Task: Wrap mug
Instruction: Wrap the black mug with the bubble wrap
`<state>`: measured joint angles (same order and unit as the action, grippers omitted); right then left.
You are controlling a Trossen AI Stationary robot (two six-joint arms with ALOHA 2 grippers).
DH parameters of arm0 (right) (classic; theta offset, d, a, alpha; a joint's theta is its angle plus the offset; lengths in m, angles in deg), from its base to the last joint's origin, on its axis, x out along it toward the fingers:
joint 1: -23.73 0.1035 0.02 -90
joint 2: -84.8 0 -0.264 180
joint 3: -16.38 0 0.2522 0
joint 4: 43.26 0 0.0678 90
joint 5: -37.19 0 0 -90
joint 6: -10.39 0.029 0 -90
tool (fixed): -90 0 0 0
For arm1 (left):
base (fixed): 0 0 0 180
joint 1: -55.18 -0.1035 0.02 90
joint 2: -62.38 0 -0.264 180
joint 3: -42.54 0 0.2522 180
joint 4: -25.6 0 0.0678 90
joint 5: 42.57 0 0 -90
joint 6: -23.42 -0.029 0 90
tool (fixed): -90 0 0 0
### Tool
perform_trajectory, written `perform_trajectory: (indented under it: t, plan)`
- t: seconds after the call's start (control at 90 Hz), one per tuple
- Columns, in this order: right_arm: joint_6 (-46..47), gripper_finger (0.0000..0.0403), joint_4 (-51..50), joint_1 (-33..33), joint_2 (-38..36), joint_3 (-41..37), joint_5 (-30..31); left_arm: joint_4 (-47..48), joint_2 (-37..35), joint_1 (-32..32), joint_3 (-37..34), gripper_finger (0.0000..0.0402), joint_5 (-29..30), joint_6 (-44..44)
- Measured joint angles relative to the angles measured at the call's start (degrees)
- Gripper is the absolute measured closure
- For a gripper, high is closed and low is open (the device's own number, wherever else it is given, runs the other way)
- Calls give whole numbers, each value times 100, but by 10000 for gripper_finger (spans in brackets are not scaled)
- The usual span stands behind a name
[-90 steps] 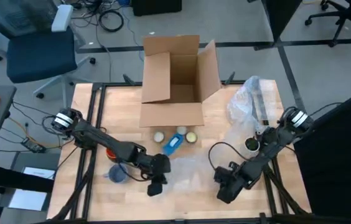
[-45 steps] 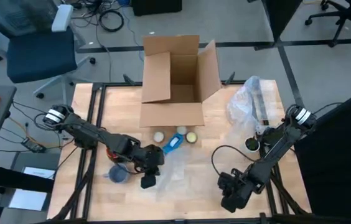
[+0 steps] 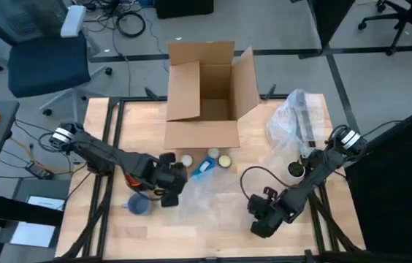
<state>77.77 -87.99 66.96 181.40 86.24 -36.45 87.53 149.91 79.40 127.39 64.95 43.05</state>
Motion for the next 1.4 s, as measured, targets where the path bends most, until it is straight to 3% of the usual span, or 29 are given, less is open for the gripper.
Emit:
perform_trajectory:
  t: [0.144, 0.222, 0.411, 0.567, 0.844, 1.067, 1.4]
  plan:
    - [-13, 402, -18, -18, -4, 0, 29, -911, 38, 490, -53, 229, -27, -585]
    - [-13, 403, -12, -24, -4, 0, 41, -947, 80, 681, -93, 229, -22, -685]
    - [17, 403, -39, -22, -9, 0, 45, -1219, 167, 1008, -99, 229, -17, -300]
    - [41, 402, -41, -24, -11, 0, 50, -2647, 520, 1229, -503, 224, -26, -465]
    - [43, 402, -41, -27, -15, 0, 53, -3526, 1411, 1205, -777, 190, -278, -602]
    - [0, 402, -43, -75, -17, 0, 57, -4359, 1861, 1103, -772, 188, -541, -884]
    - [-37, 402, -43, -75, -17, 0, 55, -4213, 1978, 782, -772, 188, -678, -337]
